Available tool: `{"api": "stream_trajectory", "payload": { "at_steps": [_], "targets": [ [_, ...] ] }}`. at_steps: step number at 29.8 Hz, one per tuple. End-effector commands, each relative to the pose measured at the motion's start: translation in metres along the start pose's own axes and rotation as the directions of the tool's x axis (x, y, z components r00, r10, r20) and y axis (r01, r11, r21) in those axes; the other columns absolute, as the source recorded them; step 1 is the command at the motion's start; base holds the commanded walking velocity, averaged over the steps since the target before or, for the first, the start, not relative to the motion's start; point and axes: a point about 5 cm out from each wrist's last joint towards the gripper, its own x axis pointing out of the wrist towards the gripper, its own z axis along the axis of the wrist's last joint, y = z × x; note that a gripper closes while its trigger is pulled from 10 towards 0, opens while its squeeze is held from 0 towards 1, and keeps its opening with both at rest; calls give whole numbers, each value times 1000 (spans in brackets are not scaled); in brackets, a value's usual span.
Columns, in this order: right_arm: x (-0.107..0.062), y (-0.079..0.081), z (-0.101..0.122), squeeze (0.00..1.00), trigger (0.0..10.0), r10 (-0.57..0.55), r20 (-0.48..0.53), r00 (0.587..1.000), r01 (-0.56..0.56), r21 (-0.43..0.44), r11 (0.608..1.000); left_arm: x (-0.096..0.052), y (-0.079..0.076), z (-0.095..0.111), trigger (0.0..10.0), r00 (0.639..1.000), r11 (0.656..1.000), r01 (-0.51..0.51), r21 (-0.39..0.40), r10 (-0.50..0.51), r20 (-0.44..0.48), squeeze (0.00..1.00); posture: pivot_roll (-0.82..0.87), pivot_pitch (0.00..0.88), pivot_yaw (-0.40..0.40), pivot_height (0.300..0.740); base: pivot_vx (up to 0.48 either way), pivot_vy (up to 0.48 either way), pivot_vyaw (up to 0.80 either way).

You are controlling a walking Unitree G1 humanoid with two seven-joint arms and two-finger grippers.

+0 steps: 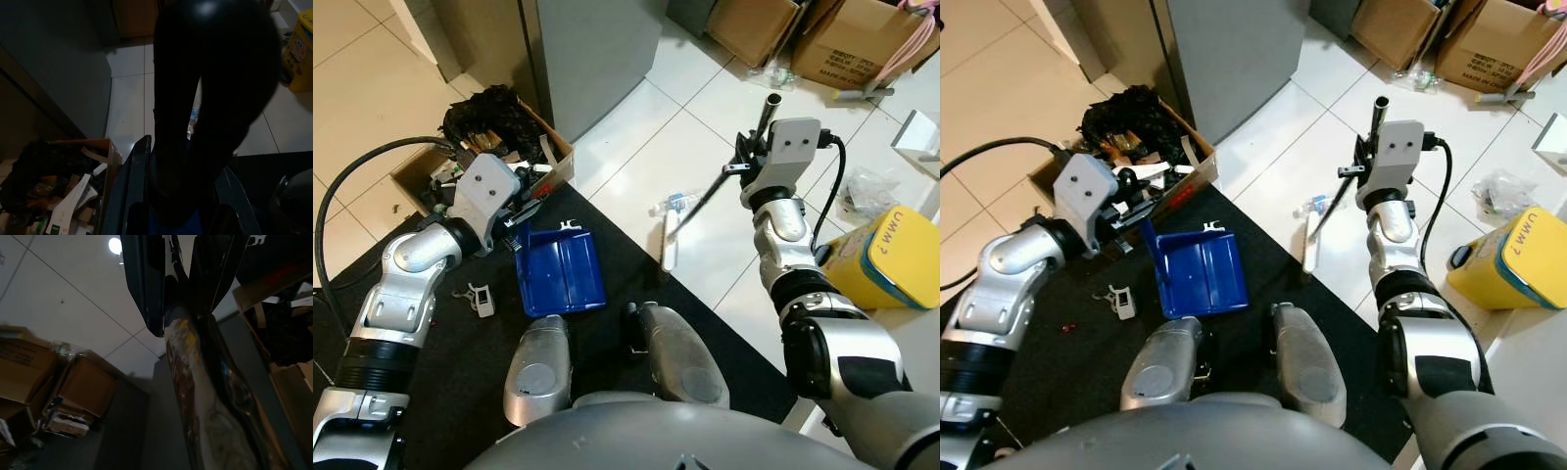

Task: Sweep floor

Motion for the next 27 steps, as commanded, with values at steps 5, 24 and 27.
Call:
{"api": "stream_trajectory", "payload": {
  "at_steps": [5, 24, 27],
  "targets": [
    [6, -6, 11, 0, 10000, -32, 40, 999, 32, 14, 999, 8, -8, 3, 10000, 999, 1000, -7, -14, 7, 48, 0, 213, 24, -62, 740, 0, 0, 0],
    [6, -2, 15, 0, 10000, -19, 75, 997, 20, -17, 1000, 17, -11, 5, 10000, 997, 996, -6, -84, 13, 80, 0, 199, 0, -19, 740, 0, 0, 0],
    [8, -7, 18, 0, 10000, -21, 78, 997, 23, -28, 999, 21, -13, 3, 10000, 997, 996, -4, -92, 12, 78, 0, 192, 0, -27, 740, 0, 0, 0]
  ]
}}
